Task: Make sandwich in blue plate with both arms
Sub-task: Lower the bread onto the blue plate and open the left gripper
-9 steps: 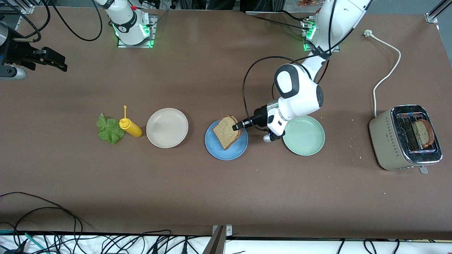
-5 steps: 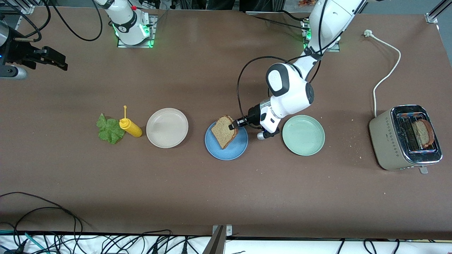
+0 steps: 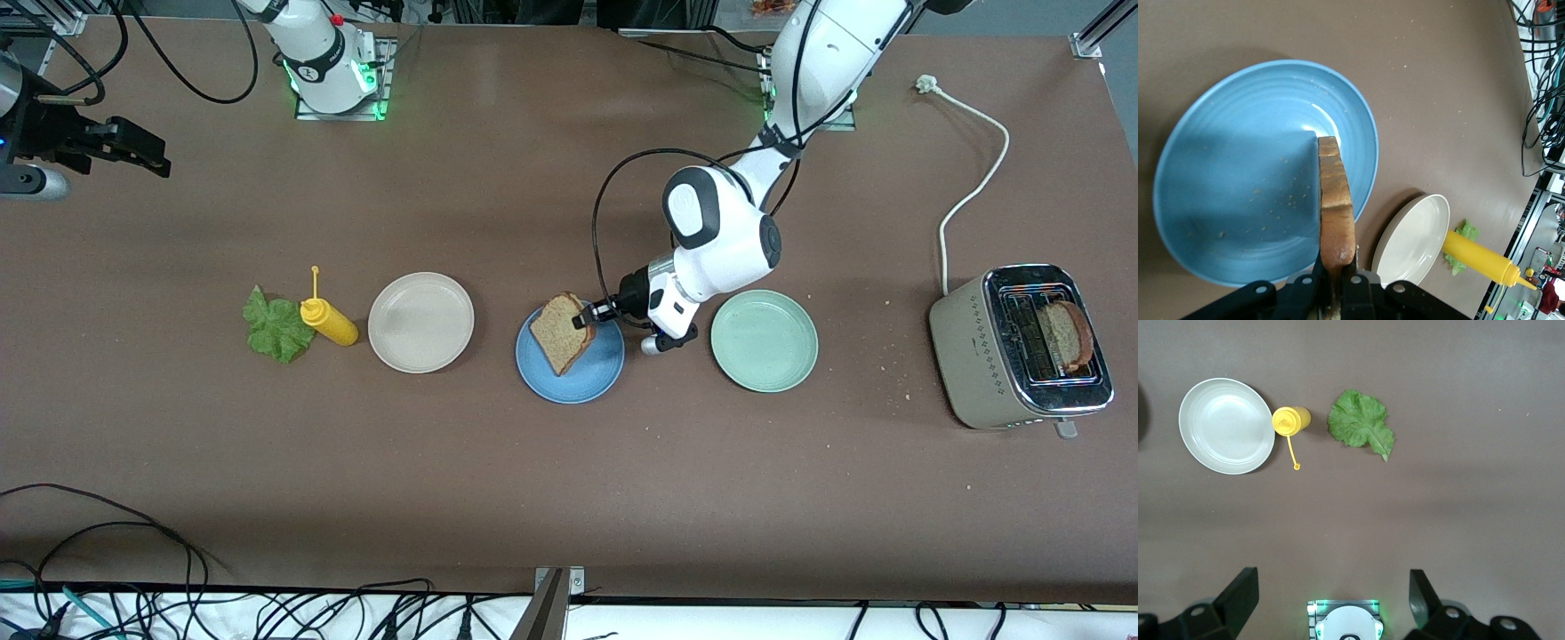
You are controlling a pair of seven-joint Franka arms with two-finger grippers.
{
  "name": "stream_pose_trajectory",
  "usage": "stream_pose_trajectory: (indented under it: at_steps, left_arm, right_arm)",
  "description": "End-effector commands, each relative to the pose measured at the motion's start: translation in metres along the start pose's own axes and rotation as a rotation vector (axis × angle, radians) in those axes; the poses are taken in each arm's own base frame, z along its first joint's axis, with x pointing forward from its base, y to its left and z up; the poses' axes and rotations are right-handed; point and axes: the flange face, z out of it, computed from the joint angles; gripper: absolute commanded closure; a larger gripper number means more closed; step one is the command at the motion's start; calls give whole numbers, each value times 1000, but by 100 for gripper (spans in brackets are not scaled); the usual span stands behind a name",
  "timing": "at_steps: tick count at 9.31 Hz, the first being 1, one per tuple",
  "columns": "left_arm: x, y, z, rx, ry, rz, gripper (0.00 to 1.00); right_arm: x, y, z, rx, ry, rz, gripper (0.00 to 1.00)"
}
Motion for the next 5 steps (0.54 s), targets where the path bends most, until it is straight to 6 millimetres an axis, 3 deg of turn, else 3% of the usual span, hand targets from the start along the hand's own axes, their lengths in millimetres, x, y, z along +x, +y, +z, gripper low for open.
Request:
stream_pose_trajectory:
  at_steps: [1, 3, 4, 5]
  left_arm:
    - [4, 7, 12, -33, 15, 1, 100]
    - [9, 12, 13, -46, 26, 1, 100]
    - [10, 13, 12, -44, 28, 8, 95]
    - [10, 12, 12, -42, 28, 9, 80]
  right_arm:
    - [-2, 1, -3, -2, -5, 8, 0]
    - [-2, 1, -3, -2, -5, 8, 0]
    - [-2, 1, -3, -2, -5, 6, 0]
    - [-2, 1, -3, -2, -6, 6, 0]
